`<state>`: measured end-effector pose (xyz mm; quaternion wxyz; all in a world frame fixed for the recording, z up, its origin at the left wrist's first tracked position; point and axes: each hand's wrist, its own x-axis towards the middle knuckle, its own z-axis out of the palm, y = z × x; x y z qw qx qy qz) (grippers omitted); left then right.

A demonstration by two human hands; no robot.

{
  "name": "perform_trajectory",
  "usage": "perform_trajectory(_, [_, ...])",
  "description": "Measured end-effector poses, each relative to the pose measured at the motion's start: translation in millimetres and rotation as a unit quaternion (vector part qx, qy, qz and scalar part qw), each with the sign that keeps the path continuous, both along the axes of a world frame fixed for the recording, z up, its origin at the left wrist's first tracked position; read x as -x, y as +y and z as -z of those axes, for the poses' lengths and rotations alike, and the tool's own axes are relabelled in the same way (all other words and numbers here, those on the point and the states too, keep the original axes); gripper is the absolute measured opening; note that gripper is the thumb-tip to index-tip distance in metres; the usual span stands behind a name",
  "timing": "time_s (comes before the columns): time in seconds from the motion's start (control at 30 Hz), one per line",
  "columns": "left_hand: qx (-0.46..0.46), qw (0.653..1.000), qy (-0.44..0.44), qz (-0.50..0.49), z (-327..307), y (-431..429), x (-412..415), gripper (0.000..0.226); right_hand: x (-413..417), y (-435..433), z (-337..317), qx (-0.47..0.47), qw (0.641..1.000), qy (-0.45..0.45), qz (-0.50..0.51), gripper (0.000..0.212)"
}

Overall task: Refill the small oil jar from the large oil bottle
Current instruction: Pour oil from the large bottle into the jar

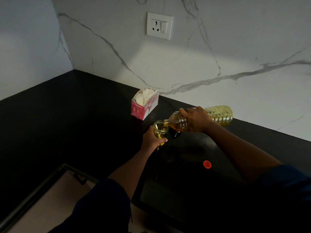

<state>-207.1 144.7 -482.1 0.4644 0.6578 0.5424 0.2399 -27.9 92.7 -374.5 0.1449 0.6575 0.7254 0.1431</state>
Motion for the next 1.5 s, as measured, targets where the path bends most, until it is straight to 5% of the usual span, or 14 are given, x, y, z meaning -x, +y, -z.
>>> perform_trajectory(1.5, [0.003,1.0,-0.006,0.004,1.3,0.5,0.6,0.079,-0.9,1.2,0.2,0.006,1.0,-0.002,0.003,0.093])
